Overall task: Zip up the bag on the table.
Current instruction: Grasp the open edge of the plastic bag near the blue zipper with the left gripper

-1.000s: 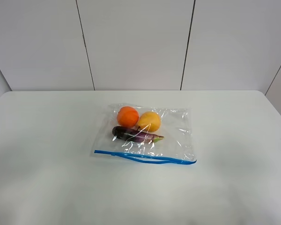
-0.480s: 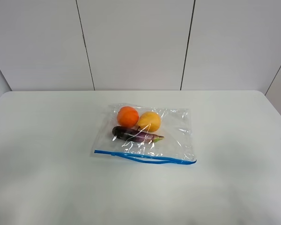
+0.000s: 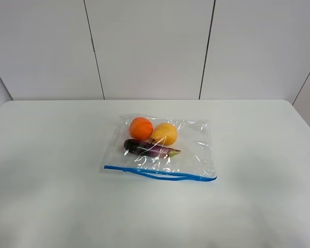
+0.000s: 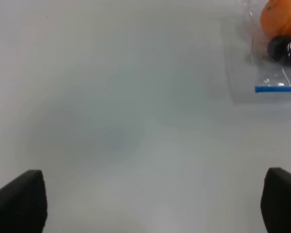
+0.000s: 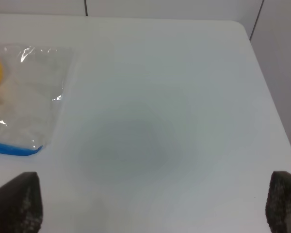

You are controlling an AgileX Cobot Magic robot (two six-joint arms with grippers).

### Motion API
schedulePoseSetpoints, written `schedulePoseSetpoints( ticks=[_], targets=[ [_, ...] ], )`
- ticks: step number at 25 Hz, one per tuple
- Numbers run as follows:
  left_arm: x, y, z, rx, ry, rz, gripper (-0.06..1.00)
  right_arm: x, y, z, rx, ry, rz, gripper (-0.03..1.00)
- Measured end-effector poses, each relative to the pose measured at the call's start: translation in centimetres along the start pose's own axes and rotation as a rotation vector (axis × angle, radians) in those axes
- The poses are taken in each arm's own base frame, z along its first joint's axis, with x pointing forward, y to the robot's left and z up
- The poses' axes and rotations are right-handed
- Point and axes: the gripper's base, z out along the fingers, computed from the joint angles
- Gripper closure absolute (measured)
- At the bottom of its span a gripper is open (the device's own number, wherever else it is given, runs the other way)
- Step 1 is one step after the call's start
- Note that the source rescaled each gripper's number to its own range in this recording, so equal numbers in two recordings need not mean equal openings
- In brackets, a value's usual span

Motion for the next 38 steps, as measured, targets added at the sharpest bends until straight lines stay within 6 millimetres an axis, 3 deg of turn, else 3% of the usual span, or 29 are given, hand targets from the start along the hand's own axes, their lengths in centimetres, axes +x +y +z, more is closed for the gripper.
schedulePoseSetpoints(
  ticks=[4,8,13,19,21,29,38],
  targets=[
    [-2.6,0.0,0.6,0.013,-0.003,-0.015,-0.06,0.0,0.0,0.0,0.0,0.0,0.006,-0.03],
    [-6.2,0.2,2.6,0.036,0.023,-0.048,-0.06,0.0,0.0,0.0,0.0,0.0,0.006,-0.03],
    [-9.7,0.3,8.6,0.082,0.203,-0.121,-0.06,0.0,0.0,0.0,0.001,0.0,0.006,-0.03],
    [-11.8,0.2,17.2,0.177,0.427,-0.167,-0.06,0.0,0.0,0.0,0.001,0.0,0.006,-0.03],
    [-11.8,0.1,20.3,0.212,0.492,-0.18,-0.06,0.0,0.0,0.0,0.001,0.0,0.006,-0.03],
    [-10.4,0.2,29.2,0.269,0.683,-0.195,-0.06,0.0,0.0,0.0,0.003,0.0,0.006,-0.03],
    [-7.3,-1.0,34.3,0.456,0.814,-0.246,-0.06,0.0,0.0,0.0,0.003,0.0,0.007,-0.03]
  ],
)
